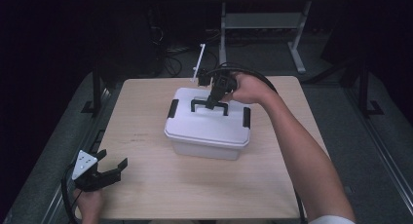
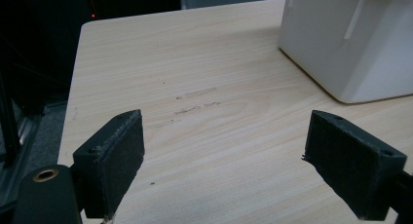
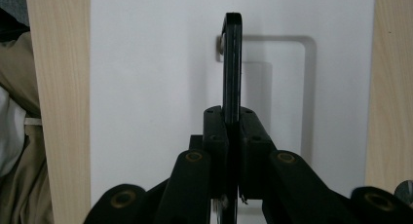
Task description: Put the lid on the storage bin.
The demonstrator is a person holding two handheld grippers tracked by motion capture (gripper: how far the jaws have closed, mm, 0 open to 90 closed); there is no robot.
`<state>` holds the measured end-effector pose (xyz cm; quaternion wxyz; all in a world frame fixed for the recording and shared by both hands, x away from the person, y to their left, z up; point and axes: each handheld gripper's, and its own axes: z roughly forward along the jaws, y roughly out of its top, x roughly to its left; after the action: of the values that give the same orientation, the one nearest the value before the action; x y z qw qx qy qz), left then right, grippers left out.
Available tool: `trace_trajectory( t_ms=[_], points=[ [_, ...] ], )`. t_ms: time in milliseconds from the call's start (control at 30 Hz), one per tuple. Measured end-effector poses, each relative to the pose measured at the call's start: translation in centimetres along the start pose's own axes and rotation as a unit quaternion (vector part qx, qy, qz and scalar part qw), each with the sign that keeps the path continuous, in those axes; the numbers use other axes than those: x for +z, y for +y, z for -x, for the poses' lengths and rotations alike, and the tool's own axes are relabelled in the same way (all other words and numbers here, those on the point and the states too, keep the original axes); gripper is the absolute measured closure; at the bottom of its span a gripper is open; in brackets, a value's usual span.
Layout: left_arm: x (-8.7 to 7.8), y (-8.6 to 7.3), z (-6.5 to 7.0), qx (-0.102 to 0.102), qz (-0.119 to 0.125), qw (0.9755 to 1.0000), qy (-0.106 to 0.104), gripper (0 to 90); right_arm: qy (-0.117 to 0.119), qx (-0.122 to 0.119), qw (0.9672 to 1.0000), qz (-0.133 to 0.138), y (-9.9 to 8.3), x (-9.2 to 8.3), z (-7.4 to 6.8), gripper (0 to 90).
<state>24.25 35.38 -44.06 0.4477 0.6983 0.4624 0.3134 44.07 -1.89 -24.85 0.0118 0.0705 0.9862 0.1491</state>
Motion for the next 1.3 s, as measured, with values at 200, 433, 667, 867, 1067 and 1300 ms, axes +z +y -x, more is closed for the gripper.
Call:
trace_trajectory(
  t_ms=[200, 433, 667, 867, 1067, 1300],
  points=[
    [-0.1, 0.0, -0.1, -0.002, 0.002, 1.0, 0.001, 13.7, -0.004, 0.002, 1.0, -0.003, 0.0, 0.6, 0.4, 83.9],
    [-0.1, 0.0, -0.1, -0.001, 0.003, 1.0, 0.001, 13.7, -0.004, 0.0, 1.0, -0.002, 0.2, 1.1, 0.7, 83.9],
    [-0.2, 0.0, -0.1, -0.003, 0.003, 1.0, 0.001, 13.7, -0.006, 0.002, 1.0, -0.007, 0.2, 1.5, 1.1, 83.9],
    [-0.1, 0.0, 0.0, -0.001, 0.004, 1.0, 0.0, 13.7, -0.006, 0.001, 1.0, -0.007, 0.3, 1.7, 1.2, 83.9],
    [-0.2, 0.0, 0.0, -0.003, 0.003, 1.0, 0.001, 13.7, -0.005, 0.0, 1.0, -0.005, 0.3, 1.9, 1.2, 83.8],
    [-0.3, 0.0, 0.0, -0.003, 0.003, 1.0, 0.002, 13.7, -0.004, 0.0, 1.0, -0.005, 0.2, 2.0, 1.2, 83.6]
  ],
)
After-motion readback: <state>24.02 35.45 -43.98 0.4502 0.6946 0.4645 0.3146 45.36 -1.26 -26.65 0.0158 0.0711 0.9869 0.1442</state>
